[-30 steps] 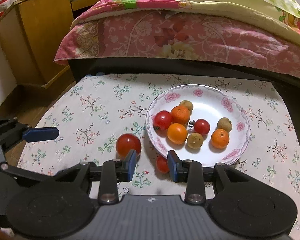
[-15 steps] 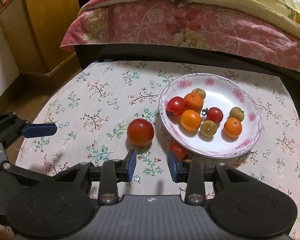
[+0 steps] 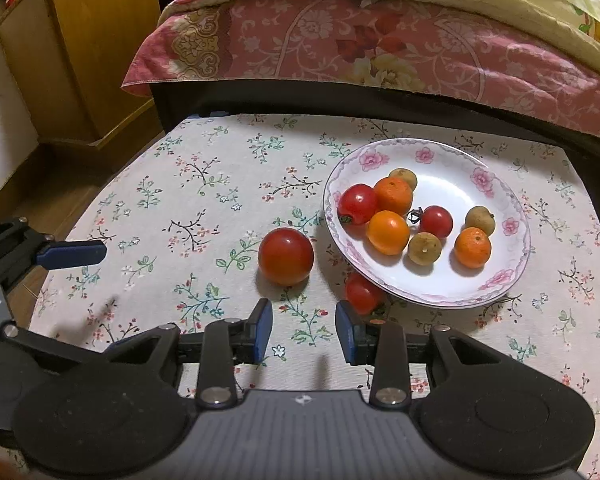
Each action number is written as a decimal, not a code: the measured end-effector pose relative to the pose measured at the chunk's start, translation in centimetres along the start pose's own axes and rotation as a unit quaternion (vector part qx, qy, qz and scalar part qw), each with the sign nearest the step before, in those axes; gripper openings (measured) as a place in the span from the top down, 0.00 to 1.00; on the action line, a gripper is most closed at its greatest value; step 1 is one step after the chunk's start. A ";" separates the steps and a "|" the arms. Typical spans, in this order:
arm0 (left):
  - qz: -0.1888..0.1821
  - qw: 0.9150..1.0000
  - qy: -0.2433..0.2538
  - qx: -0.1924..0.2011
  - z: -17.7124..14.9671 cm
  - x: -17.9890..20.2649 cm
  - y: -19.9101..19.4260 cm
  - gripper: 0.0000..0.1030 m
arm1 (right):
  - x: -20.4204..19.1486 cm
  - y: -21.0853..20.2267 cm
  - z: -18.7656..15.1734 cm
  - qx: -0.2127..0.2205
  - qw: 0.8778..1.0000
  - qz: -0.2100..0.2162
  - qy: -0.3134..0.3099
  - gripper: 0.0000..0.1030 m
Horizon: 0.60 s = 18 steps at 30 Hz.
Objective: Organize fruits
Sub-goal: 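Withdraw both tools from the plate toward the large red tomato, then close the left tool around the large red tomato and lift it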
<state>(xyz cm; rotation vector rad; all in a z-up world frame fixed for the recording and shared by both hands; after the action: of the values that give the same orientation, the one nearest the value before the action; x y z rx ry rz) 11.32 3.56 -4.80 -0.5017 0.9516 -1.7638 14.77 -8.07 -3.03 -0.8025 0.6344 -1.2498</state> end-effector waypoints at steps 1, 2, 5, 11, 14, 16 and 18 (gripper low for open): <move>-0.001 1.000 0.000 -0.001 -0.1 -0.1 0.0 0.17 | 0.0 0.1 0.0 0.000 1.000 0.002 0.002 0.67; -0.001 1.000 0.000 -0.002 -0.2 -0.1 0.1 0.17 | 0.0 0.2 0.0 -0.001 1.000 0.003 0.003 0.67; -0.001 1.000 -0.003 -0.005 -0.4 -0.5 0.2 0.17 | 0.0 0.3 0.1 0.003 1.000 0.006 0.005 0.67; -0.005 1.000 -0.013 -0.009 -0.9 -1.1 0.2 0.17 | -0.7 0.6 0.7 0.014 1.000 0.013 0.007 0.67; -0.008 1.000 -0.015 -0.009 -1.0 -1.3 0.2 0.17 | -0.8 1.3 1.1 0.015 0.999 0.019 0.021 0.67; -0.014 1.000 -0.018 -0.008 -1.0 -1.5 0.1 0.17 | -0.9 1.8 1.4 0.013 0.999 0.026 0.032 0.67; -0.022 0.999 -0.024 -0.004 -1.1 -1.9 -0.2 0.17 | -1.0 2.3 1.6 0.014 0.999 0.024 0.034 0.67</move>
<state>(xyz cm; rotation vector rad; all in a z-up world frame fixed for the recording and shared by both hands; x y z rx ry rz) 11.16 5.71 -5.07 -0.5705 0.9204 -1.7795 17.13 -6.57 -3.94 -0.7209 0.6862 -1.2438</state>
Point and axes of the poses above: each gripper's, at about its wrist camera, not at the fingertips, and y roughly the way its jaws point, x to its right, z to its top, the point moved 7 cm from there along y, roughly the way its jaws point, and after that the axes turned 7 degrees about -z, right-handed, at the moved point
